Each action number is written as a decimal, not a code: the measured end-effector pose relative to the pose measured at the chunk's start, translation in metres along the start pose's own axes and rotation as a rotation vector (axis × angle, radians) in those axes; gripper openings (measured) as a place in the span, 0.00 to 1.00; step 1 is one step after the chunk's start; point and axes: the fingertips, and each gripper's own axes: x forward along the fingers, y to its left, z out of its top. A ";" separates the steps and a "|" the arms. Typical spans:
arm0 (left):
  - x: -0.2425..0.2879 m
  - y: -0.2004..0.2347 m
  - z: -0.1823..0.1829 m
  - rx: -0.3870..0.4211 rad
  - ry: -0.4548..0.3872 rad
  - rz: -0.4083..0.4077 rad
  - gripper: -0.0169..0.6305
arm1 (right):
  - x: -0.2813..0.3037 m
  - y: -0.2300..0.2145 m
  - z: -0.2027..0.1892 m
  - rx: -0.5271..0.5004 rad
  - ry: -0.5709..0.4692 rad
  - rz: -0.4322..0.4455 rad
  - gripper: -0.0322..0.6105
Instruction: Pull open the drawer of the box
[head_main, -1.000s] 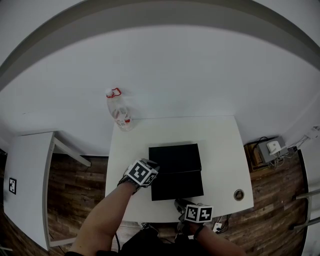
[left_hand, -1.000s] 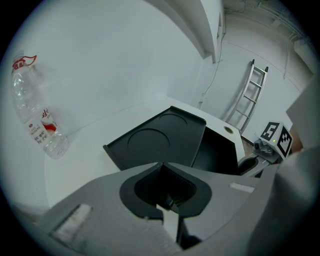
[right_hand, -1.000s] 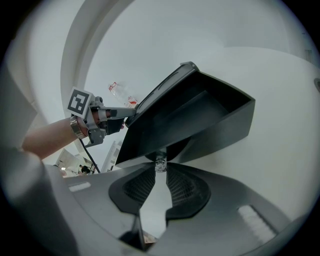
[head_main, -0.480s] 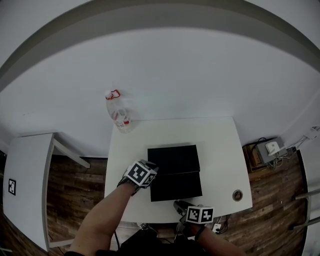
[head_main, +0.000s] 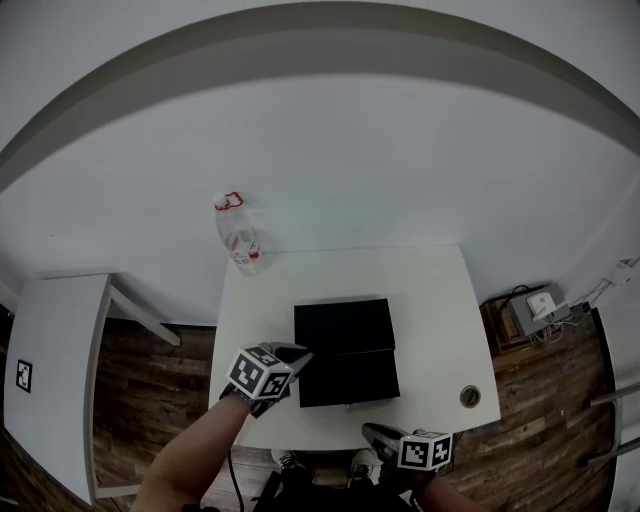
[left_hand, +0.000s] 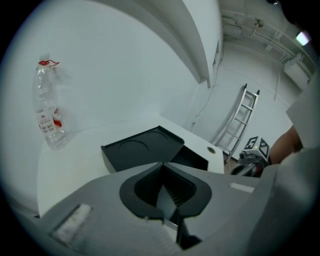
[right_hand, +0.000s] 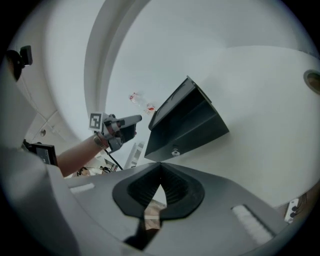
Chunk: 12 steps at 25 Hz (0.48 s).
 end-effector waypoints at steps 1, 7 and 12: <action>-0.006 -0.014 -0.005 -0.025 -0.024 -0.036 0.03 | -0.006 0.005 0.004 -0.003 -0.015 0.021 0.06; -0.045 -0.100 -0.056 -0.302 -0.185 -0.219 0.03 | -0.040 0.046 0.029 -0.016 -0.104 0.184 0.06; -0.057 -0.158 -0.105 -0.480 -0.212 -0.274 0.03 | -0.059 0.078 0.029 -0.076 -0.095 0.271 0.06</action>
